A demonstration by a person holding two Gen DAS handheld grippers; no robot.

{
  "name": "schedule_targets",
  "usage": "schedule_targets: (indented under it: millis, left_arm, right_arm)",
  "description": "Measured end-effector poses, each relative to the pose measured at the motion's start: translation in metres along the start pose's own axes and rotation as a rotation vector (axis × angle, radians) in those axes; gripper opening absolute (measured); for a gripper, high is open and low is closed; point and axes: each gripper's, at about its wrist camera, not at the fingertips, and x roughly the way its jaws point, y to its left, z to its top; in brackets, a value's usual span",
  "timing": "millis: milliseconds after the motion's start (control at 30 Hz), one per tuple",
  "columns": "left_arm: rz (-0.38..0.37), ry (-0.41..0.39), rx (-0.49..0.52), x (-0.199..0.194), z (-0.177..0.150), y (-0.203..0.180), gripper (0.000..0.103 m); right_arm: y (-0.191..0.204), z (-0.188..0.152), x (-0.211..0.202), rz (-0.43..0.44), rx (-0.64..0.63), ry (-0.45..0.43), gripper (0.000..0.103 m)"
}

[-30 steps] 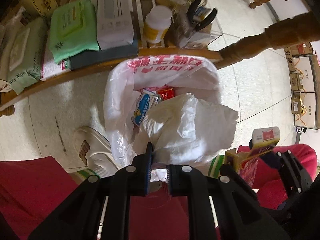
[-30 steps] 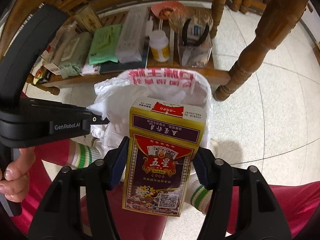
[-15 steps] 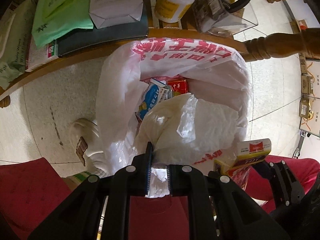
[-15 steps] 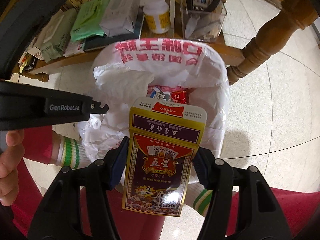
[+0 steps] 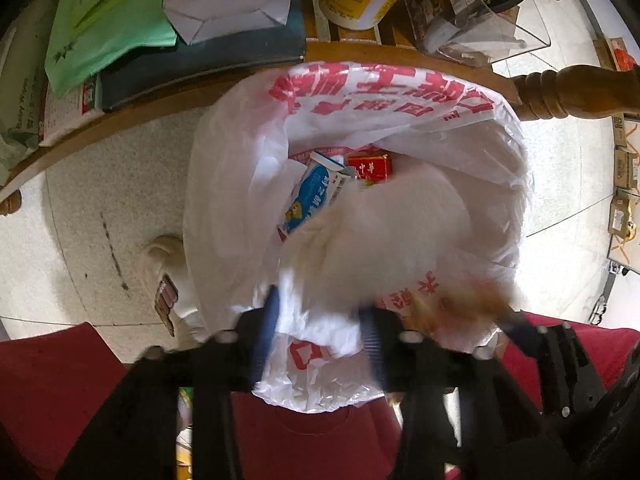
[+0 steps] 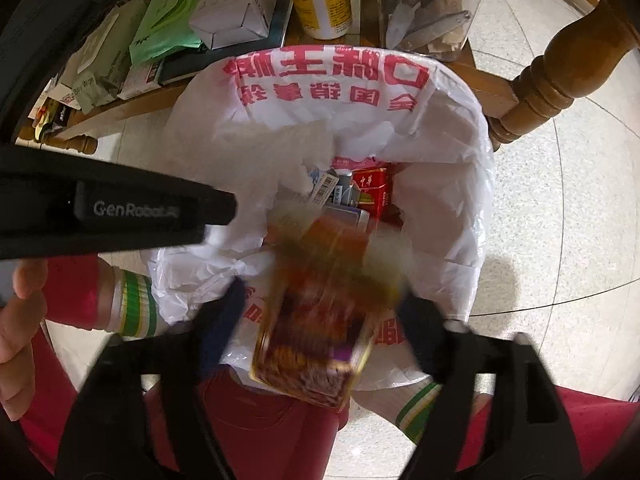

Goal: Collect trash
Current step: 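Open both tools to drop the card box and tissue into the bag, then move both tools back over the table toward the snack wrapper and plastic tray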

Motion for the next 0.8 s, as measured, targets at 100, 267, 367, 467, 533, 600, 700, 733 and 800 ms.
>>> schedule_targets:
  millis: [100,267,367,467,533,600,700,733,800]
  left_arm:
    - [0.011,-0.002,0.008,-0.003,0.000,0.000,0.058]
    - [0.015,0.001,-0.001,-0.006,0.000,0.003,0.060]
    - [0.036,-0.009,0.012,-0.014,-0.006,0.002,0.061]
    - [0.066,-0.026,0.032,-0.028,-0.017,0.000,0.067]
    - [0.077,-0.046,0.050,-0.039,-0.028,0.000,0.068]
    - [0.105,-0.067,0.069,-0.056,-0.045,0.001,0.073]
    - [0.121,-0.119,0.113,-0.088,-0.076,0.001,0.076]
    - [0.130,-0.133,0.128,-0.099,-0.086,0.001,0.078]
    - [0.126,-0.167,0.174,-0.132,-0.108,0.003,0.078]
  right_arm:
    - [0.003,0.001,-0.003,0.003,-0.010,-0.017,0.079]
    - [0.001,0.002,-0.005,0.013,0.008,-0.022,0.079]
    - [0.001,0.001,-0.012,0.016,0.008,-0.038,0.079]
    - [0.000,-0.004,-0.031,0.012,-0.005,-0.069,0.079]
    - [-0.003,-0.011,-0.051,0.015,-0.014,-0.092,0.079]
    - [-0.001,-0.022,-0.079,0.001,-0.030,-0.140,0.079]
    - [0.001,-0.040,-0.127,0.006,-0.069,-0.211,0.084]
    - [0.001,-0.044,-0.142,0.006,-0.082,-0.234,0.085]
    - [0.003,-0.050,-0.178,0.007,-0.116,-0.290,0.088]
